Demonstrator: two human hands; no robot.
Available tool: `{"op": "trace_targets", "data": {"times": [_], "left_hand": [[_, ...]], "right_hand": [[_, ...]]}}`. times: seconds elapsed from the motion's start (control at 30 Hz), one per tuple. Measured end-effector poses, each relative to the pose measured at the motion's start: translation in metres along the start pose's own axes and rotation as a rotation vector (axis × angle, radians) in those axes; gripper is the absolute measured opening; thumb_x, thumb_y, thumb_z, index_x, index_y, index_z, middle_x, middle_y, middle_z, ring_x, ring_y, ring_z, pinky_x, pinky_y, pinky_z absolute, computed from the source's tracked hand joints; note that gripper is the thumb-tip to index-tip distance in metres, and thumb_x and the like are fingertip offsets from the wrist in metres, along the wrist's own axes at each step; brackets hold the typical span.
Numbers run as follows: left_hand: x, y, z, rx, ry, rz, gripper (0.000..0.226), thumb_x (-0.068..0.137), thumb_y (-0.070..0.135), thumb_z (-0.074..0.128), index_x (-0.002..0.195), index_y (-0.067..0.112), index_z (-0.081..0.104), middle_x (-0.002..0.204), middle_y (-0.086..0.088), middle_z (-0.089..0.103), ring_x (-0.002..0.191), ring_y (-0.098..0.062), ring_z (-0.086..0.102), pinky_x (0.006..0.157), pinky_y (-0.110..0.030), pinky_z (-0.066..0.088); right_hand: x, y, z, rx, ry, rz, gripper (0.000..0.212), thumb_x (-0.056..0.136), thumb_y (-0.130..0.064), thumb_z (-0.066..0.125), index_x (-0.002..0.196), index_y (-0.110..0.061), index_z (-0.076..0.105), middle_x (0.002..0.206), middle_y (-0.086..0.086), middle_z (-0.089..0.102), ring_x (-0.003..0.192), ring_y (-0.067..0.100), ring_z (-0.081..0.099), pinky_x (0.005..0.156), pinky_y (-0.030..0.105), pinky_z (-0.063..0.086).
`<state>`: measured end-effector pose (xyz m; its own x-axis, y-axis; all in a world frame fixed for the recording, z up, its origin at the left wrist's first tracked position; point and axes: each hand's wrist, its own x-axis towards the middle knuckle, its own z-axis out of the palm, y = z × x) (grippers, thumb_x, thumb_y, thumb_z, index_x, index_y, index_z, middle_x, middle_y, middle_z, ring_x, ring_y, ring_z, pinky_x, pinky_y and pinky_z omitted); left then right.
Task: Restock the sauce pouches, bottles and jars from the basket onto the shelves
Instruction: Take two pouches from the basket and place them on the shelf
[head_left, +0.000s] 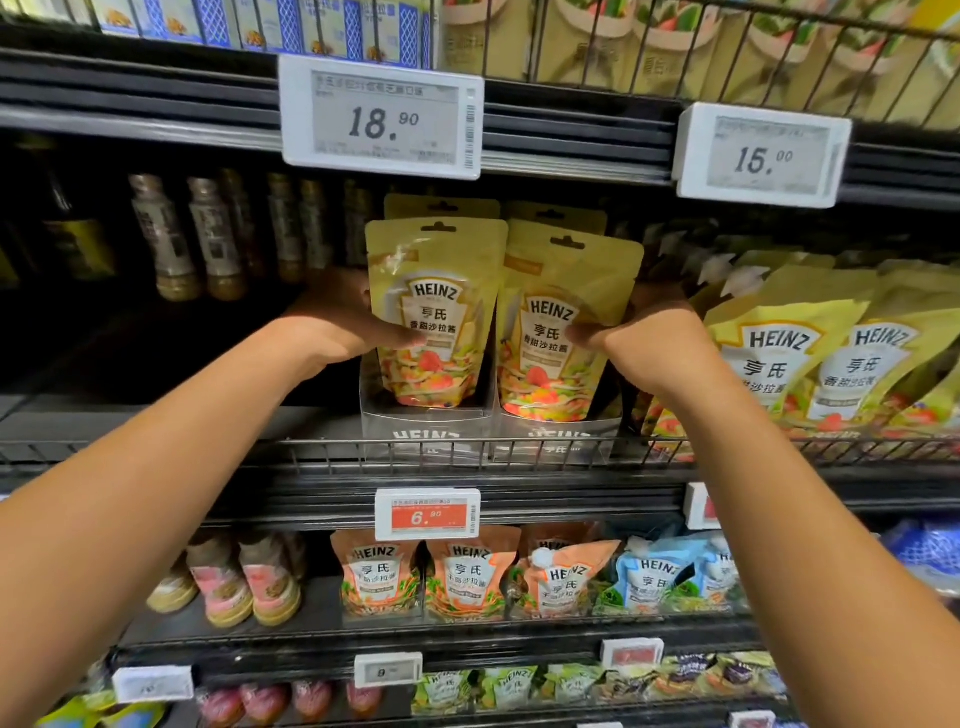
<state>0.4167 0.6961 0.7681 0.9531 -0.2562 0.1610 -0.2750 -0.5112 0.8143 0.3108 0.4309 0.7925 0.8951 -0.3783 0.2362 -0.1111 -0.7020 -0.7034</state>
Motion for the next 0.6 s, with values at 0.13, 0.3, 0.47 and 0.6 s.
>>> {"op": "trace_targets", "data": {"times": [0.13,0.3,0.47,0.6], "left_hand": [[0.005,-0.002,0.009,0.035,0.047,-0.014,0.039,0.062,0.027,0.094,0.091,0.034,0.068,0.097,0.013,0.071,0.083,-0.001,0.063,0.068,-0.018,0.045],[0.014,-0.004,0.016,0.045,0.138,-0.014,0.039,0.058,0.024,0.095,0.082,0.034,0.066,0.103,0.01,0.072,0.072,0.004,0.059,0.061,-0.016,0.042],[0.023,-0.007,0.018,0.068,0.156,0.0,0.046,0.059,0.023,0.095,0.1,0.021,0.072,0.107,-0.002,0.075,0.084,-0.01,0.067,0.07,-0.022,0.048],[0.025,-0.007,0.018,0.05,0.146,0.038,0.047,0.062,0.019,0.094,0.105,0.018,0.073,0.108,-0.001,0.074,0.077,0.0,0.062,0.063,-0.014,0.044]], "right_hand": [[0.001,-0.003,0.002,-0.048,-0.002,0.057,0.052,0.082,-0.044,0.08,0.118,-0.01,0.062,0.097,0.012,0.071,0.076,0.022,0.068,0.062,0.029,0.053],[0.014,-0.007,0.01,0.427,-0.112,0.167,0.017,0.094,-0.01,0.068,0.108,-0.005,0.06,0.097,0.014,0.071,0.049,0.01,0.064,0.041,0.021,0.053],[0.031,-0.009,0.016,0.679,-0.213,0.275,0.025,0.102,-0.01,0.054,0.126,-0.002,0.052,0.111,0.015,0.064,0.077,0.021,0.067,0.056,0.028,0.06],[0.044,-0.008,0.02,0.7,-0.242,0.355,0.031,0.105,-0.016,0.048,0.131,0.0,0.047,0.125,0.016,0.064,0.097,0.023,0.063,0.083,0.029,0.058]]}}
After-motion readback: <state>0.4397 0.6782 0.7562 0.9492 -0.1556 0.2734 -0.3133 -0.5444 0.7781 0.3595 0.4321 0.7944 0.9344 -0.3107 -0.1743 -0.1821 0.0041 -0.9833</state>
